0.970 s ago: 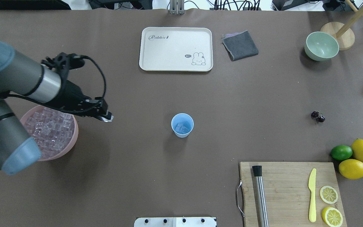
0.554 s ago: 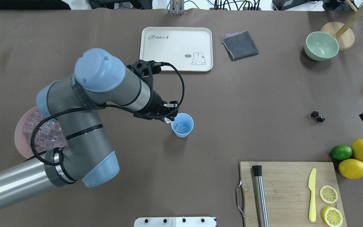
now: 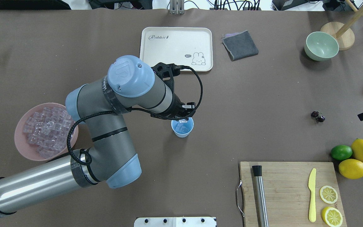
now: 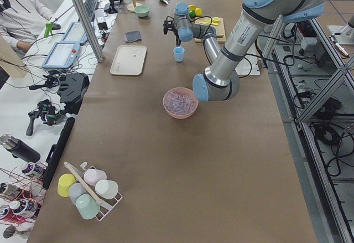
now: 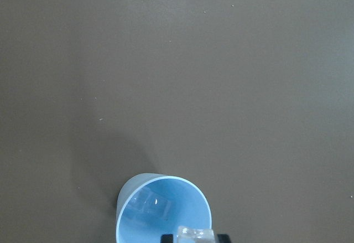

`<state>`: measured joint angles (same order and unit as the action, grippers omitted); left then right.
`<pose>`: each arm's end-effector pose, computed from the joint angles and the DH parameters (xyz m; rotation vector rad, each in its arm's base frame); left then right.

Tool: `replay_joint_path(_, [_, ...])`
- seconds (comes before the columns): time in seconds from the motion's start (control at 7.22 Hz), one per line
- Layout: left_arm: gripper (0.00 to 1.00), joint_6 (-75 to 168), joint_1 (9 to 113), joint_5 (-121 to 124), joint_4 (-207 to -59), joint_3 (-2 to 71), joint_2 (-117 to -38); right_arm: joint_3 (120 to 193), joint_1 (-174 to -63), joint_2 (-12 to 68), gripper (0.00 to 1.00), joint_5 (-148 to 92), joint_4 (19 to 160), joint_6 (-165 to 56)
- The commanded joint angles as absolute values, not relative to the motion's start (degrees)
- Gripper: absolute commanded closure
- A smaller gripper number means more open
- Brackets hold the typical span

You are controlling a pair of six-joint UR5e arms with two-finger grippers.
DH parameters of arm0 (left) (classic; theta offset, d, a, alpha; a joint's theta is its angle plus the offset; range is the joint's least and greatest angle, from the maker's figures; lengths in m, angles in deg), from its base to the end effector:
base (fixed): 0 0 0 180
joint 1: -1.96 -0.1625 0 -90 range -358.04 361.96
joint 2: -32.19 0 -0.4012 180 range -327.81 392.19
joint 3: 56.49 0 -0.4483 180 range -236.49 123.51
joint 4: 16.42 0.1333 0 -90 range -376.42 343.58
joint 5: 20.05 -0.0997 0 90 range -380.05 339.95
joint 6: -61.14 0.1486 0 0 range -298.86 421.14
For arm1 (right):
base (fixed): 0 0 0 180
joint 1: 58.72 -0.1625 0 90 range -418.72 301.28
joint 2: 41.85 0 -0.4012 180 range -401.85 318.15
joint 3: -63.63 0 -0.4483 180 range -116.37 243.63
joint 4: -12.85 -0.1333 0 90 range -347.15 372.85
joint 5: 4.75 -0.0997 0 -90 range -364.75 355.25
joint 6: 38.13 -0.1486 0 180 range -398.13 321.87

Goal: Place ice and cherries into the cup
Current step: 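Hold the ice over the cup while the right gripper grasps the cherries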

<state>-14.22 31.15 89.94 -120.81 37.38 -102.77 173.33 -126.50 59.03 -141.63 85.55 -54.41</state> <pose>0.6129 -0.4369 0.0828 0.1172 1.1276 -0.0337 -0.1667 -0.4737 0.5351 0.1413 -0.9024 -0.2828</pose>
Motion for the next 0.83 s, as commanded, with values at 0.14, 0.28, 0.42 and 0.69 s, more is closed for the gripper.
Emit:
replay_joint_path(0.14, [0.03,-14.27,31.49,89.46,-120.66,37.99,-102.73,169.47,-121.05,54.84,0.01,-136.25,85.36,-56.15])
replay_joint_path(0.28, [0.03,-14.35,31.49,89.03,-120.66,38.69,-102.29,167.62,-119.99,53.26,0.01,-135.89,85.27,-56.15])
replay_joint_path(0.42, [0.03,-14.44,31.4,87.46,-120.58,38.87,-102.28,165.95,-118.16,51.42,0.02,-132.58,85.36,-56.24])
replay_joint_path(0.69, [0.03,-14.44,31.4,87.44,-120.57,38.87,-102.2,164.52,-116.57,49.2,0.17,-130.88,85.27,-56.24])
